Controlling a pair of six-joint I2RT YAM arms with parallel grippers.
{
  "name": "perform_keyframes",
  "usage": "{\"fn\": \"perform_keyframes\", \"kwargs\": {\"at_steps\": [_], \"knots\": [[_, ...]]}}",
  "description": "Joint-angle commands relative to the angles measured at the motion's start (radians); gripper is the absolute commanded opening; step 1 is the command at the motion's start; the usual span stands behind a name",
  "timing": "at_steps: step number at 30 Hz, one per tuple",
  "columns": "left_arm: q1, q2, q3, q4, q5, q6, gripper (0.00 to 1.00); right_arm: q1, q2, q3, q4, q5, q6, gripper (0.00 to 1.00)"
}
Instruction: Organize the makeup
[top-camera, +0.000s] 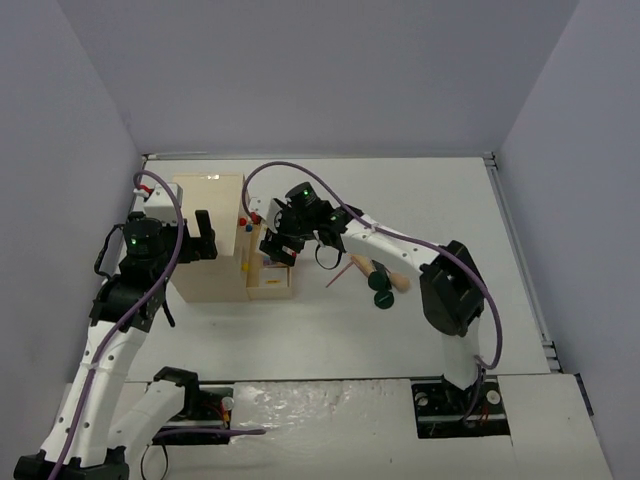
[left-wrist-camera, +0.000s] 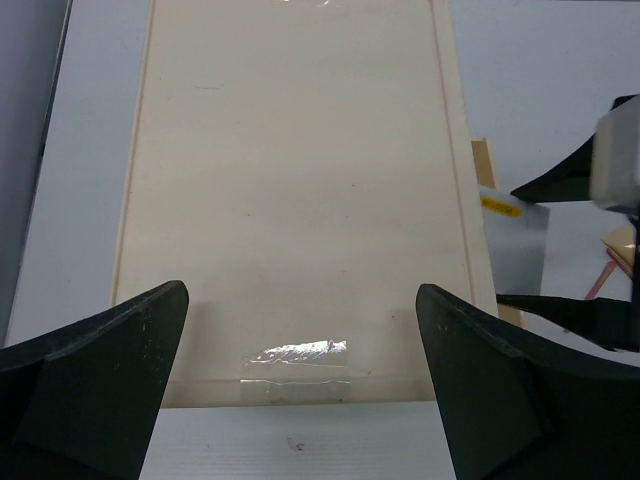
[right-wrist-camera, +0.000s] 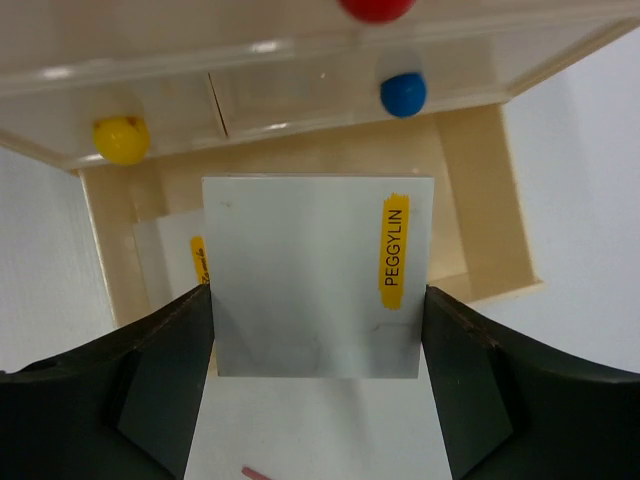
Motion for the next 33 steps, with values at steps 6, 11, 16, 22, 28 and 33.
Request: {"fn": "perform_keyframes", "kwargs": {"at_steps": [6, 11, 16, 22, 28, 33], "knots": [[0.008, 0.003, 0.032, 0.06, 0.013, 0.002, 0.97, -0.02, 0.074, 0.083, 0.007, -0.115, -0.102, 0.77], [0.008, 0.012, 0.037, 0.058, 0.013, 0.004, 0.97, -0.019, 0.038, 0.09, 0.008, -0.089, -0.085, 1.0], [0.008, 0.04, 0.064, 0.058, 0.016, 0.003, 0.97, -0.038, -0.032, 0.086, 0.012, -0.029, -0.024, 1.0], [0.008, 0.143, 0.241, 0.0, -0.036, -0.018, 0.97, -0.111, -0.157, -0.034, 0.057, 0.086, 0.149, 0.99], [0.024, 0.282, 0.41, -0.067, -0.115, 0.028, 0.97, -0.155, -0.25, -0.196, 0.094, 0.14, 0.277, 0.93], [0.091, 0.419, 0.497, -0.13, -0.045, 0.077, 0.97, -0.155, -0.233, -0.28, 0.13, 0.077, 0.265, 0.88]]}}
